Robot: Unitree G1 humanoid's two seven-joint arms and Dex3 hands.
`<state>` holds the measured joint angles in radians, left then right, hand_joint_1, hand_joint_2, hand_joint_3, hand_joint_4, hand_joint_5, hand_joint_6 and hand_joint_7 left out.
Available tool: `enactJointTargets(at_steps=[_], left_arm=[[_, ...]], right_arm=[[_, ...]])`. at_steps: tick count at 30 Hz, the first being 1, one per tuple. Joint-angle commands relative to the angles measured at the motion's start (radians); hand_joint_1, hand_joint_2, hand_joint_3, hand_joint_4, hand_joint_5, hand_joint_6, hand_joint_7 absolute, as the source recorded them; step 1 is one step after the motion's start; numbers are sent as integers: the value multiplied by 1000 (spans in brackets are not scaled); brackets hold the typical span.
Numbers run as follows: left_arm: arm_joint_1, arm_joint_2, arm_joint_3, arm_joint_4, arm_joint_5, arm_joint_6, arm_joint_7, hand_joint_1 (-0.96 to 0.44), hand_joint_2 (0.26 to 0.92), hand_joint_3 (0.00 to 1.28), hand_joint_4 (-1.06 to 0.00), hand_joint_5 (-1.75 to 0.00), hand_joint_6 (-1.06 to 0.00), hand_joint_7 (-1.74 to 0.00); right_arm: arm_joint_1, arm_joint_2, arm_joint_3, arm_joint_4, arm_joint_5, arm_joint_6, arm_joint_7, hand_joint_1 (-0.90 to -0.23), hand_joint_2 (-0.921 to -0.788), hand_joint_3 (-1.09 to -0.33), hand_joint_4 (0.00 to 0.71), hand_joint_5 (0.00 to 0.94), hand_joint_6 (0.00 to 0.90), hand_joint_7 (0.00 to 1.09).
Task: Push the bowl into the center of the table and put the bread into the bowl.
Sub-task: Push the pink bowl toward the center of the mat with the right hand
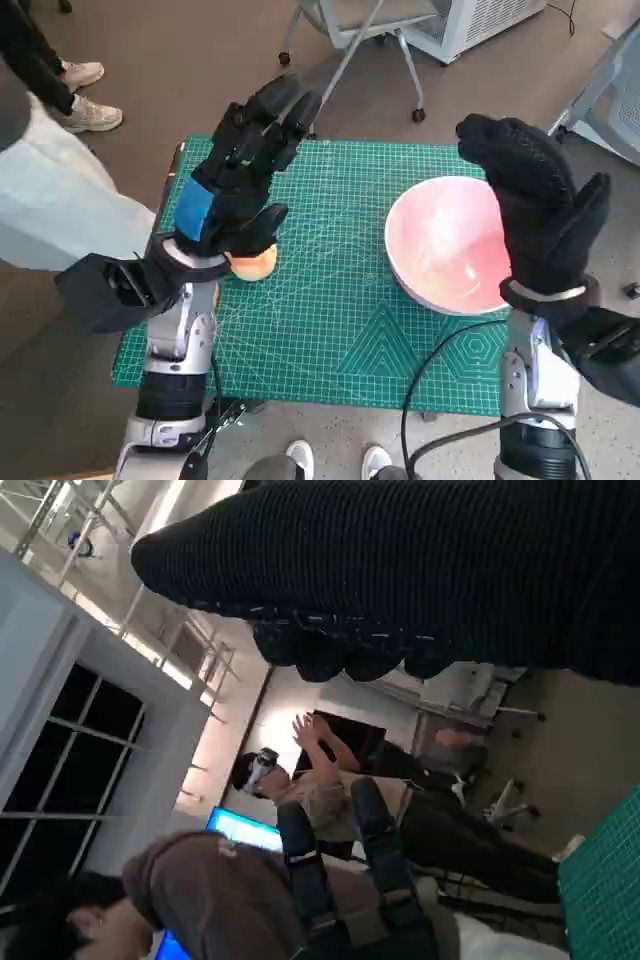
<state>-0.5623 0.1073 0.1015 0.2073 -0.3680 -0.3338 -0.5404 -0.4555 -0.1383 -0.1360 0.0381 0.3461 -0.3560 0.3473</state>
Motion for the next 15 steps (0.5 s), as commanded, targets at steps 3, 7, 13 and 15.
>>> enactJointTargets(at_steps=[3, 7, 13, 15], left_arm=[[-4, -5, 9, 11, -15, -17, -8, -633, 921, 511, -123, -2, 1, -446], [-6, -6, 12, 17, -16, -21, -13, -632, 921, 511, -122, -1, 1, -445], [-5, -6, 14, 21, -13, -30, -16, -630, 921, 510, -122, -1, 1, -445], [-4, -6, 14, 22, -13, -33, -18, -630, 921, 509, -123, -2, 1, -445]], right_arm=[[15, 7, -3, 21, -15, 0, -11, -637, -921, -729, 252, 1, 131, 571], [13, 8, -3, 23, -17, -5, -12, -636, -921, -729, 253, 1, 131, 569], [8, 5, -5, 30, -19, -13, -12, -637, -921, -729, 255, 2, 134, 567], [8, 5, -6, 31, -21, -16, -13, -638, -921, -728, 256, 2, 135, 566]])
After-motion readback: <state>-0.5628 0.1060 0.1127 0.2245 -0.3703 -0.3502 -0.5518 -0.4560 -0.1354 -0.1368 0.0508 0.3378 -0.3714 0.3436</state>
